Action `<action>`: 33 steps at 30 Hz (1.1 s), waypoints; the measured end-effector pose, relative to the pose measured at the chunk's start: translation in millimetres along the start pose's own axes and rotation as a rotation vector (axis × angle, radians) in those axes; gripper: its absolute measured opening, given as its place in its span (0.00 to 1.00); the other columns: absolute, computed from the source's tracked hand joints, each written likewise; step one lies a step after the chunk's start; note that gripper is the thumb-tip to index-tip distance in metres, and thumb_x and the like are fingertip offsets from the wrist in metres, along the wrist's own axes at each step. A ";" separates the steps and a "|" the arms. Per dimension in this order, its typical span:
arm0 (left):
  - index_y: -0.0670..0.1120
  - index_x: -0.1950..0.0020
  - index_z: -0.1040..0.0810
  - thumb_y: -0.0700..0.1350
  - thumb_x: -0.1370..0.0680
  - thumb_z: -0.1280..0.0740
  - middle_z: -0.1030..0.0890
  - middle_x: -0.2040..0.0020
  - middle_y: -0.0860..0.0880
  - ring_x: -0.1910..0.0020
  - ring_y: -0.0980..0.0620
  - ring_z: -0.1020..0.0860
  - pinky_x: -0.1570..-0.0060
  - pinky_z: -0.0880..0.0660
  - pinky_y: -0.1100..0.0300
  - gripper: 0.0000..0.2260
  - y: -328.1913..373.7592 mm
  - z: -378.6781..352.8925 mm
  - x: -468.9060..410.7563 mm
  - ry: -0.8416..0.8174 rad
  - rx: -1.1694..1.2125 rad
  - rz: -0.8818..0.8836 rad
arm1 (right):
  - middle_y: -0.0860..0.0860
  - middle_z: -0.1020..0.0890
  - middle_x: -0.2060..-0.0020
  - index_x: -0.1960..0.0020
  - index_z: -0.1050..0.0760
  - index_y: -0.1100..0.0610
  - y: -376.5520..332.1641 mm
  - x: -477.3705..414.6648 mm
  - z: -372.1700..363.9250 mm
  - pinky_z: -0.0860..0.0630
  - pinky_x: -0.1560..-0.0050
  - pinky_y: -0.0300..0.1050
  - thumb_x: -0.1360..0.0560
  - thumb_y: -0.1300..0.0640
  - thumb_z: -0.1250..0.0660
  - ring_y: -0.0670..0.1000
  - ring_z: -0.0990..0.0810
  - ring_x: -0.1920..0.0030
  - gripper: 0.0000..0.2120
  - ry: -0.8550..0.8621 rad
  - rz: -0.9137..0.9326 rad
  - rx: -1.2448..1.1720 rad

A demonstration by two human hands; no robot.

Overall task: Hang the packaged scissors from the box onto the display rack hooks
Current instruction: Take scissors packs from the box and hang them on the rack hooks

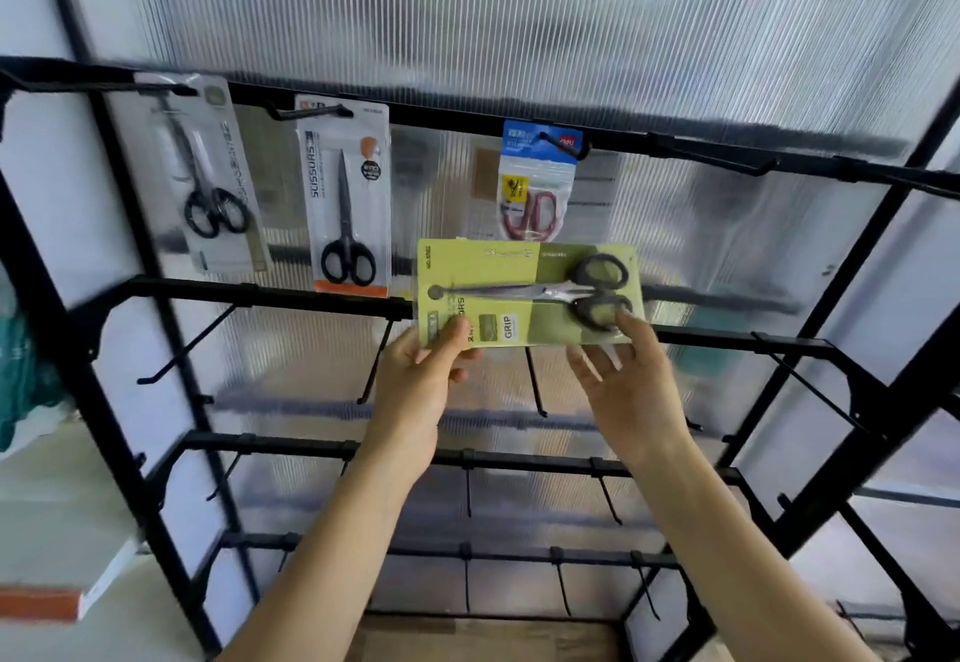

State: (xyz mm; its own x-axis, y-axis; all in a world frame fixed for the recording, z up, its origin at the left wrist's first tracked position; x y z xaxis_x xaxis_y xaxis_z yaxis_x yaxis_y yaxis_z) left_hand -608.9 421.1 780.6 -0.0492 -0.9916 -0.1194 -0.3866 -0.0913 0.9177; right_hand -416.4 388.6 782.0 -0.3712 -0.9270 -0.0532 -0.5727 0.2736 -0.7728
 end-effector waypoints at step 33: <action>0.40 0.60 0.25 0.46 0.21 0.38 0.31 0.64 0.44 0.61 0.51 0.33 0.59 0.39 0.58 0.11 22.8 -169.6 14.6 -0.505 -0.274 -0.166 | 0.50 0.22 0.71 0.39 0.30 0.50 -120.5 32.7 29.3 0.30 0.65 0.37 0.26 0.64 0.35 0.45 0.27 0.70 0.18 0.069 0.560 0.612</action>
State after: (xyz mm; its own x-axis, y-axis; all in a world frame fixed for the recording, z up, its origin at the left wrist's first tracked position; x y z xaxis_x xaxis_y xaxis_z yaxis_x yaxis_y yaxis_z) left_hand -462.2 389.0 864.1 -0.4660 -0.8021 -0.3735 -0.1785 -0.3282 0.9276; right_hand -338.1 317.7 854.9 -0.5384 -0.6722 -0.5083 0.2013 0.4831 -0.8521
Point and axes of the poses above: each hand's wrist, its own x-axis away from the middle knuckle, its own z-axis out of the back of the hand, y = z × x, the point moved 9 cm from there along -x, towards the middle knuckle
